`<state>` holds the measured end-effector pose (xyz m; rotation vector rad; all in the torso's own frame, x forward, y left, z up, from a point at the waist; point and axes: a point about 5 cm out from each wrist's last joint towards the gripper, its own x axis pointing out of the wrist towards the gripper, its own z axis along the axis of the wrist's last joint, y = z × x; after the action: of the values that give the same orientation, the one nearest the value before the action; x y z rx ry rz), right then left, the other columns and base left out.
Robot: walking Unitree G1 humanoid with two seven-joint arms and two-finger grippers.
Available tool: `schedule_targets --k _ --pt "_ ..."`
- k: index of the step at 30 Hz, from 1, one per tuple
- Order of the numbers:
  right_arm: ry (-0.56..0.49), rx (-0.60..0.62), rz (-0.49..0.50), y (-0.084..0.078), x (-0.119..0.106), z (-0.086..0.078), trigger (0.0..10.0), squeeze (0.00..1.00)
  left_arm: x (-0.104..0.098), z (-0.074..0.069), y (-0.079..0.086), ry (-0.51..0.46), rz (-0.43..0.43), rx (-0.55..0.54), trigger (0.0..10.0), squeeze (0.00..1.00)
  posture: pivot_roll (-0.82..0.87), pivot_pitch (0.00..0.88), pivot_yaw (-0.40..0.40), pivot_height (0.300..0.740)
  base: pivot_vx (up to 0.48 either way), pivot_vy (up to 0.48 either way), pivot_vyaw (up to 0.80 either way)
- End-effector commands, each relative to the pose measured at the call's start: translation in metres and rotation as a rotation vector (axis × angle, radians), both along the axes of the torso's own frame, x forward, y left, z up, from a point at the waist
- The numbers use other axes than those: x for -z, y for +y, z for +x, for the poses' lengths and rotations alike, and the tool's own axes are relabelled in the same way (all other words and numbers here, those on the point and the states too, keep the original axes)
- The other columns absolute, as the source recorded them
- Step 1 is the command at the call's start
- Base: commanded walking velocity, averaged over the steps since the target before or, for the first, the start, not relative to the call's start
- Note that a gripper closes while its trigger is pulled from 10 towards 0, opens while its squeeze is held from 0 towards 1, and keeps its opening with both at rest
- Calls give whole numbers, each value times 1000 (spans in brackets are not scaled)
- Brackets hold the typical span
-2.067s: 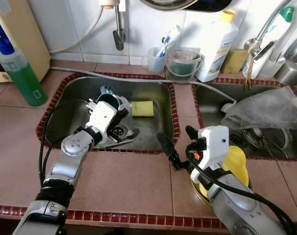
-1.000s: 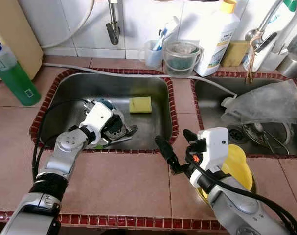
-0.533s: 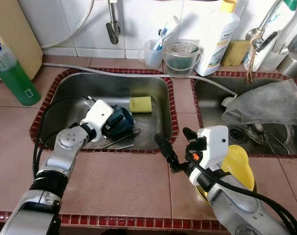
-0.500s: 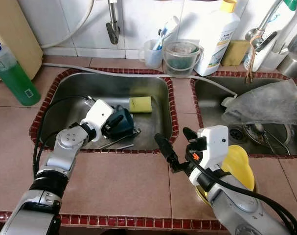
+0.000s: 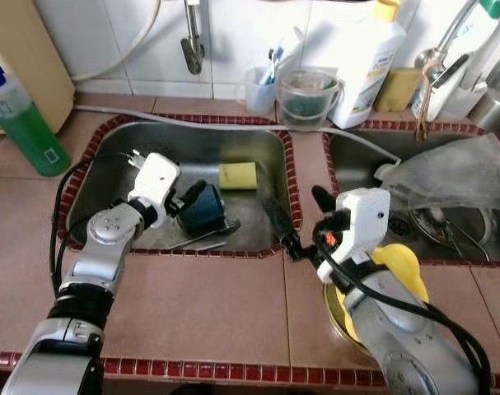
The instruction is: Kitchen organization
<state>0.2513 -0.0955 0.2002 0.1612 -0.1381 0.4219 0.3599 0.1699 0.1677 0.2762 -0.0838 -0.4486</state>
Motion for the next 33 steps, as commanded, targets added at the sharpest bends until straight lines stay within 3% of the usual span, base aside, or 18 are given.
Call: schedule_targets --k 1,12,14,16,23,33 --pt "-39 38 8 -5 -2 8 10000 0 -5 -3 0 -23 -59 -28 10000 0 -83 94 11 740 0 0 0" --pt "-140 239 -19 -30 3 47 10000 0 -9 -22 -7 -116 -289 -168 10000 0 -41 21 -14 740 0 0 0" --pt "-151 278 -25 -34 6 52 10000 0 -9 -25 -9 -144 -279 -198 10000 0 -37 10 -18 740 0 0 0" --pt "-173 314 -45 -37 6 54 10000 0 -9 -27 -10 -137 -350 -213 10000 0 -33 0 -22 740 0 0 0" --pt "-283 344 -56 -33 4 56 10000 0 -4 -37 -21 -139 -371 -228 10000 0 -39 0 -14 740 0 0 0" --pt "-300 384 -77 -36 11 59 10000 0 -5 -43 -33 -155 -369 -202 10000 0 -57 0 -4 740 0 0 0"
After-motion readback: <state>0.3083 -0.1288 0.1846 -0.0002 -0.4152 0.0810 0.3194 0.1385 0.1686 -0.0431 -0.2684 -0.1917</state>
